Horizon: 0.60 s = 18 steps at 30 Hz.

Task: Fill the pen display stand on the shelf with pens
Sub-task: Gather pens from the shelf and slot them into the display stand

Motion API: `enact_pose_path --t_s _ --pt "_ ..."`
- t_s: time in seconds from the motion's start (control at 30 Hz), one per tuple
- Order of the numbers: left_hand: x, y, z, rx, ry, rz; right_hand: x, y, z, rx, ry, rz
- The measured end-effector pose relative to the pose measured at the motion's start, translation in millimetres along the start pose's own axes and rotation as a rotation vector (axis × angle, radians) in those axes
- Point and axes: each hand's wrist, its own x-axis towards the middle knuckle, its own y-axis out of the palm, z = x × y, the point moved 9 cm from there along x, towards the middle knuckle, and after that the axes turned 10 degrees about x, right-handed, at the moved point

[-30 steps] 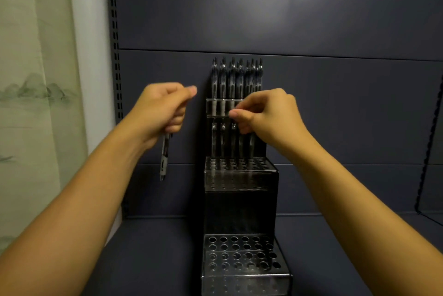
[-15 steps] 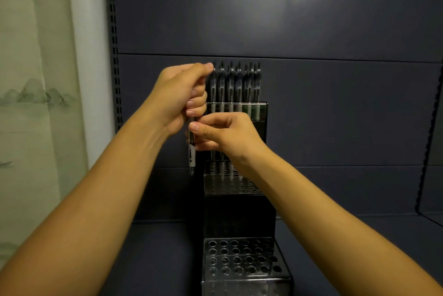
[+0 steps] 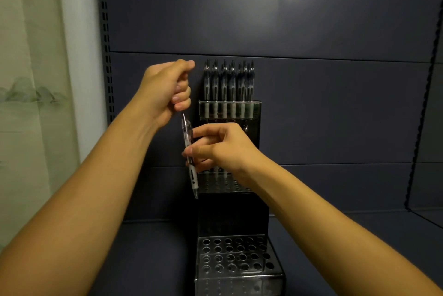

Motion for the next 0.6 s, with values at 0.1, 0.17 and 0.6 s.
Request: enact_pose_path --t_s 0.1,0.17,0.6 --pt "2.2 -23.8 7.4 0.083 0.015 -0.107 0.1 -14.7 8.9 0.008 -0.008 -0.05" --pt "0.0 -37.5 24.7 0.153 -0.023 -0.144 2.3 -34.8 20.9 -0.012 -0.044 -0.137" --pt "-53.9 -38.5 160.0 0.385 -0.365 -0.049 3.3 -127.0 58.1 -0.444 -0.203 -0.553"
